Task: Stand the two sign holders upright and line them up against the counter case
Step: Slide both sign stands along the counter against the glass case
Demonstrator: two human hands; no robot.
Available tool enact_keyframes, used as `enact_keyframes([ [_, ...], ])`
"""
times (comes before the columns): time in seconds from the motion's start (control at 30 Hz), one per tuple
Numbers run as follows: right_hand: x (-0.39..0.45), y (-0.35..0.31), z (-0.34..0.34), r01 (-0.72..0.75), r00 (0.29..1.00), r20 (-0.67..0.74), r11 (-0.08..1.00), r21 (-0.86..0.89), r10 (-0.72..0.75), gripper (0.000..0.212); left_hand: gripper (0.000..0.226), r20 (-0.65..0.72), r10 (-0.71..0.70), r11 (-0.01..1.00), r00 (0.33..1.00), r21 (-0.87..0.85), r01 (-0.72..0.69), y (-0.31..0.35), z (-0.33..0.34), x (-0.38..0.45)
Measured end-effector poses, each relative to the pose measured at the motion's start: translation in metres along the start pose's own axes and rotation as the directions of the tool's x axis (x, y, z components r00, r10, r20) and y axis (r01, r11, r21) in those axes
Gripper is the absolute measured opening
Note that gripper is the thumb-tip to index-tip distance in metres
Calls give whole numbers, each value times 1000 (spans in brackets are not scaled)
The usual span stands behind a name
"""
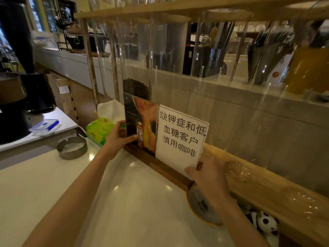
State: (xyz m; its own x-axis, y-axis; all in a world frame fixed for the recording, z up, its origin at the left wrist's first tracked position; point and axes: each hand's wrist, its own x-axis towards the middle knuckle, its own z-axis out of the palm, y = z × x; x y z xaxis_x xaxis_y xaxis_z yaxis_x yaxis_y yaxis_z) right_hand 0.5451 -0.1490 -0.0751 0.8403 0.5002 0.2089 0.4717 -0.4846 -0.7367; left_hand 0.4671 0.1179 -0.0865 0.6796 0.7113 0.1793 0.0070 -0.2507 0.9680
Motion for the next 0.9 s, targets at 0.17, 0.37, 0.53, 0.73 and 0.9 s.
enact_keyframes([
  [0.17,1,-8,-9,42,998,43,999,-7,-42,56,66,-7,5,997,1000,80,-5,5,6,0],
  [0.37,10,-53,-47,97,995,7,977,189,-100,57,76,-99,100,925,990,376,-56,12,24,-26],
  [0.53,31,-97,-71,279,960,28,956,-93,-278,51,70,11,-54,817,998,575,38,3,35,-56],
  [0.73,43,-109,-64,372,928,150,882,-290,-342,25,55,89,-34,736,995,676,-36,6,48,-77],
  [0.9,43,-110,-62,391,920,144,882,-264,-365,19,38,91,65,673,994,732,-111,13,56,-85],
])
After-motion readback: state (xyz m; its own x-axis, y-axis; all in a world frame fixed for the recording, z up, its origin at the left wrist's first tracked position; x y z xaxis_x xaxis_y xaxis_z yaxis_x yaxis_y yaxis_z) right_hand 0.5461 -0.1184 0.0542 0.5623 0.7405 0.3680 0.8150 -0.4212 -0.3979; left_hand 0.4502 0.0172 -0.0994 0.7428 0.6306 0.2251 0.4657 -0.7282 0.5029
